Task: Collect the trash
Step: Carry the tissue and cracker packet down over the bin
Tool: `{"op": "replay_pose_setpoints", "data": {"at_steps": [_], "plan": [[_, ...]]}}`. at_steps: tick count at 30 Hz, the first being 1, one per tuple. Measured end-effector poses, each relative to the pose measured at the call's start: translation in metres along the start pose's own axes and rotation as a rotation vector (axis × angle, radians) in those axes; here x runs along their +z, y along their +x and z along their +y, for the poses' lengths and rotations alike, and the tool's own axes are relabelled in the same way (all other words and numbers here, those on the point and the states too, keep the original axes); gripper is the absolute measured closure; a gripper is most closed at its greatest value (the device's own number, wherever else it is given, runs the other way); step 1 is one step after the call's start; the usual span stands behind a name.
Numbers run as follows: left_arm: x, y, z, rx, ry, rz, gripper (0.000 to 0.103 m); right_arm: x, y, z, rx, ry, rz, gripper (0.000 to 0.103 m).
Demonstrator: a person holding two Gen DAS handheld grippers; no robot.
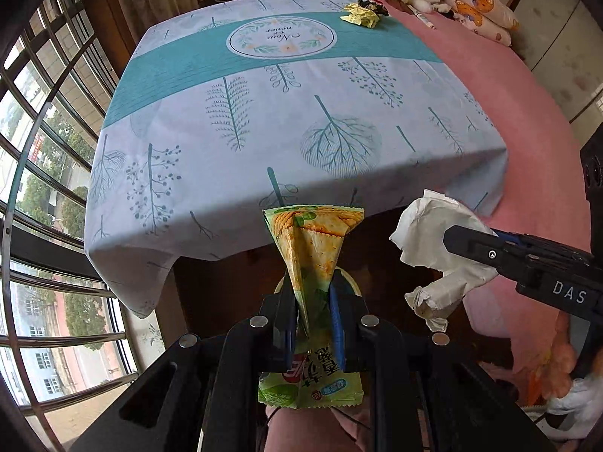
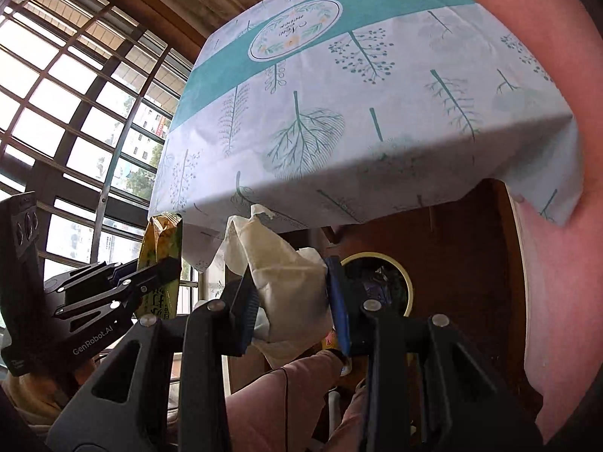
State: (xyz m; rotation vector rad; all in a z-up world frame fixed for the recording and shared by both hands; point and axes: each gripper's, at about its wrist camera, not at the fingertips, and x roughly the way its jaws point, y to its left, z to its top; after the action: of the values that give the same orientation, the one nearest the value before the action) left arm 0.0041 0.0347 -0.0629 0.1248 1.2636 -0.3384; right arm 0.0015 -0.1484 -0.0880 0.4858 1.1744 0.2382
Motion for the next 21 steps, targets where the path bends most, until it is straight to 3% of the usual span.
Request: {"op": "replay_pose_setpoints", "data": {"at_steps": [10,21], "plan": [[-0.023,0.095,0.003,-0.013,-0.039,0.121,0.088,-0.044,0.082,-0.045,-0.064,0.097,0.114,0.073],[-0.057,0.245,0.021,-0.040,-0.078,0.201,0.088,-0.095,0.218,-0.117,-0.174,0.146,0.193,0.073]]}}
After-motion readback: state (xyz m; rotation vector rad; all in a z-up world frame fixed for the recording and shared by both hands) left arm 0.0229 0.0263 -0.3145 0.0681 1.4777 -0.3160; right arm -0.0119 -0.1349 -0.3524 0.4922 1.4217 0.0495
